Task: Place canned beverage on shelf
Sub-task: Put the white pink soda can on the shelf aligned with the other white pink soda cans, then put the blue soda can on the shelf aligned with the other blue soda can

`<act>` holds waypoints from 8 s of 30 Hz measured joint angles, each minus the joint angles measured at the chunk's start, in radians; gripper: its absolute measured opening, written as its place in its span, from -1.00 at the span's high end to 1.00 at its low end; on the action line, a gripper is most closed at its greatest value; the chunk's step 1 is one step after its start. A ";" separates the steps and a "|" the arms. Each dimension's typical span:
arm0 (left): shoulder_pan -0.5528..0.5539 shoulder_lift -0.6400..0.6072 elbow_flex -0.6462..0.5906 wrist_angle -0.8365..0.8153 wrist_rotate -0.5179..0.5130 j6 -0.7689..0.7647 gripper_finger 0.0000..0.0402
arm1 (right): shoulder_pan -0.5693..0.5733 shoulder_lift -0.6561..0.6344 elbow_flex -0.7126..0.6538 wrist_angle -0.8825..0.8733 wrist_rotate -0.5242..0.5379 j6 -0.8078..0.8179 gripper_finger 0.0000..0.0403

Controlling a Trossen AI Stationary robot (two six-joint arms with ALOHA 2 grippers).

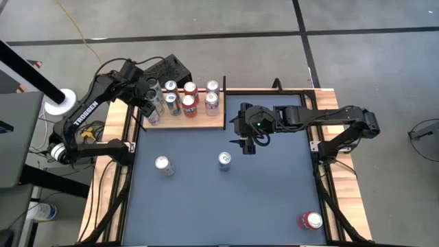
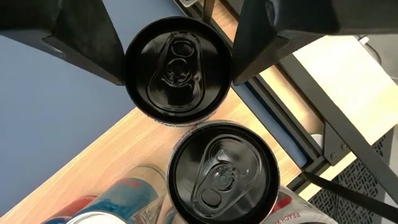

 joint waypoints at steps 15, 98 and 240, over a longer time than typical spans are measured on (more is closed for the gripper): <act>0.000 -0.001 0.001 0.003 0.038 0.205 -0.17 | 0.000 0.000 0.000 0.000 0.000 0.000 -0.65; -0.058 0.098 0.125 -0.075 -0.019 -0.216 -0.50 | 0.021 0.000 0.000 -0.029 0.000 0.027 -0.65; -1.503 -0.307 -0.451 0.837 -0.334 -0.158 -0.44 | 0.263 0.177 0.000 0.016 0.183 0.489 -0.65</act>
